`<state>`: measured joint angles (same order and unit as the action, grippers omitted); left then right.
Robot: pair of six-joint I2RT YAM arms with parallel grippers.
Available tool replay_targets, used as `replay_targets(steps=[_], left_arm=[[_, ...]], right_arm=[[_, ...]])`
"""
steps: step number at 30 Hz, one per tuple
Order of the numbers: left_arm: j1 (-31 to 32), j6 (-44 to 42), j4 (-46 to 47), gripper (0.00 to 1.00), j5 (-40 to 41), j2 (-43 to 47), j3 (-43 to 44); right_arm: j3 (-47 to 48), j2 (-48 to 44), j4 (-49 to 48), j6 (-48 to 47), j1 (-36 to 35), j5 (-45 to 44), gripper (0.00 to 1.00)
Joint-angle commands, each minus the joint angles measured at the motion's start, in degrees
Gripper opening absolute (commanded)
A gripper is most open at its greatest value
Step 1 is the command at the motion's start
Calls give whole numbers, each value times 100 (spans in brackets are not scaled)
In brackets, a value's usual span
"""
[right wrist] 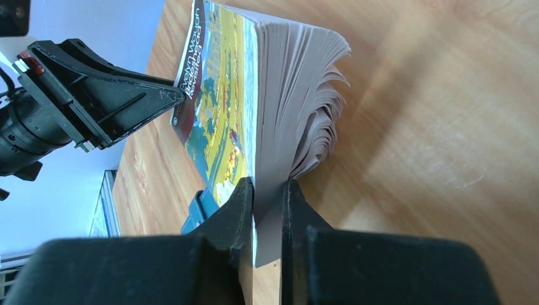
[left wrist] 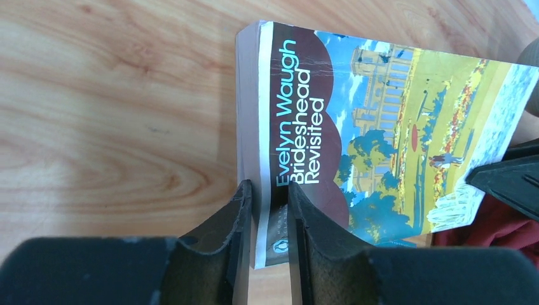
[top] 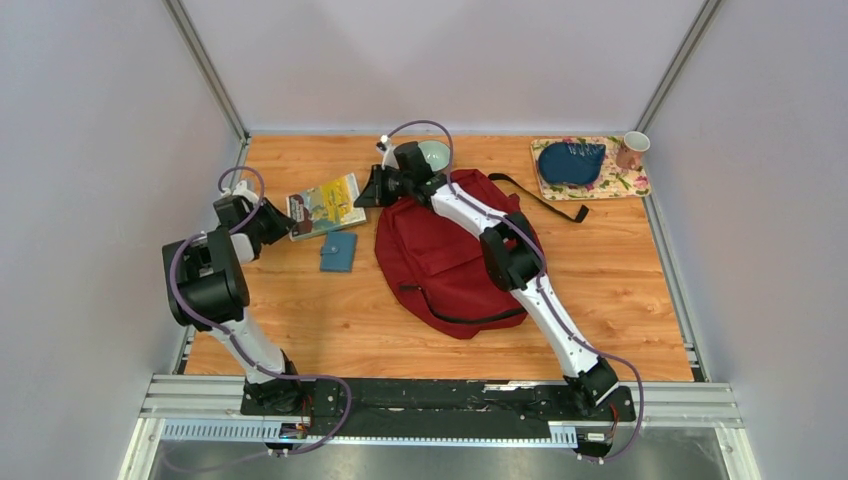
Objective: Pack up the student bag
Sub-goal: Pick up the book from the center of the board.
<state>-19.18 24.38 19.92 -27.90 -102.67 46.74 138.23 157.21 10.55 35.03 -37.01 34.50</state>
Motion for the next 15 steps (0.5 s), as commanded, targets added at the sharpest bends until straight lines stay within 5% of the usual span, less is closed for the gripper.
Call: replay_targets(steps=[1,2,6,15], left_arm=[[301,190,-374,24,-1271,704,-104],[240,207,-471,43,-1157,809,-156],[-173,400,-700,78,-805,1651,-446],[-859,1042,-1104,79,-664,3690,-1509]], right_arm=[[-419,-1137,-395,189,-1106,235,0],[-733,-1305,-422,198,-1106,111,0],[-1209,-1947,-404,338,-1089,-321,0],[-2976,-3589,-782,760,-1097,-1208,0]])
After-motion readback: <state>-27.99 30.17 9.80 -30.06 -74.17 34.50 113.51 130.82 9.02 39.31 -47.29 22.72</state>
